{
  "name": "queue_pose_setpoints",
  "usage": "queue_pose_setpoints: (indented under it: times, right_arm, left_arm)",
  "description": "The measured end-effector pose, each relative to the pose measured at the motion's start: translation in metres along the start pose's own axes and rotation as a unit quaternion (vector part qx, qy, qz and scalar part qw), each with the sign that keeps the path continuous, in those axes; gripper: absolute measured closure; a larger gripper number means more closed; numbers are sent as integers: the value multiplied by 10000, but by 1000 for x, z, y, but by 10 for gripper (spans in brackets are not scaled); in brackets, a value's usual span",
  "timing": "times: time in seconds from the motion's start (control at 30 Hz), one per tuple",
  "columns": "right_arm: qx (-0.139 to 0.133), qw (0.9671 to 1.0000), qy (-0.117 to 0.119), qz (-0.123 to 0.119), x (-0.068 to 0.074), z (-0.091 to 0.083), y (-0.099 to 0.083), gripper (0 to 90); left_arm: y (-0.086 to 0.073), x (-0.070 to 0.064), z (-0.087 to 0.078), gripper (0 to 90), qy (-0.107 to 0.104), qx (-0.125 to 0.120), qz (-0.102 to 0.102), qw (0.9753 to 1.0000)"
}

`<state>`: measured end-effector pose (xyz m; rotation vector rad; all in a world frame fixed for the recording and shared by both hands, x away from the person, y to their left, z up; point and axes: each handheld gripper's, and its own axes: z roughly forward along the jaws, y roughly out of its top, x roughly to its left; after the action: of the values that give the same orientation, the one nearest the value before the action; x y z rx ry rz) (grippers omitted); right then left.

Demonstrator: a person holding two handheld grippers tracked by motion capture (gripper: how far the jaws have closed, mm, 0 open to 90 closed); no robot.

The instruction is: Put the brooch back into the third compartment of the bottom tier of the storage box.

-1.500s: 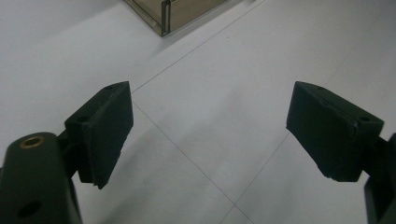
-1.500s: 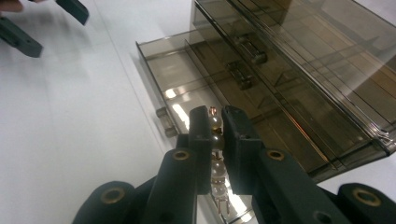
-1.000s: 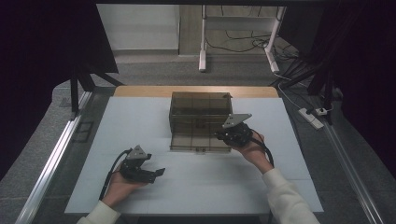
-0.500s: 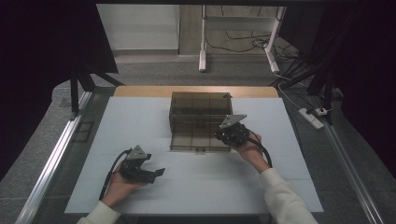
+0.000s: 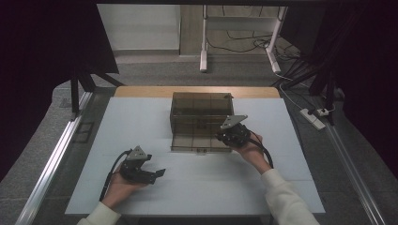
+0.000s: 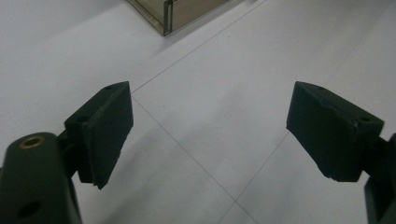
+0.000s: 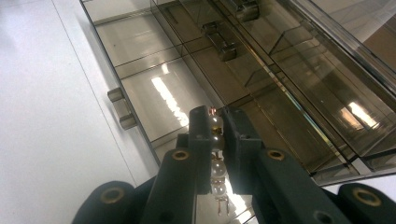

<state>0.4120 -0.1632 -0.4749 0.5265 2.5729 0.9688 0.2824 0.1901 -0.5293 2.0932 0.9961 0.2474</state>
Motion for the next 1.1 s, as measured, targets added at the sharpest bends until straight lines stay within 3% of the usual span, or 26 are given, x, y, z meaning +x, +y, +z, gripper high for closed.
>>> queue_pose_setpoints:
  times: [0.27,0.37,0.47,0.73,1.1]
  right_arm:
    - [66,10000,25,10,0,0,0,809]
    - [-1,10000,-15,68,2,0,1,633]
    - [-145,9997,-61,197,5,-3,4,519]
    - [-355,9986,63,376,4,-6,4,478]
    - [-501,9978,119,414,5,-10,6,467]
  left_arm:
    - [0,-1,1,154,-30,18,0,10000]
    - [0,-1,0,154,-21,8,-15,10000]
    - [0,-1,0,154,-26,11,-3,10000]
    - [0,-1,0,154,-28,9,5,10000]
    - [0,-1,-1,154,-22,-5,4,10000]
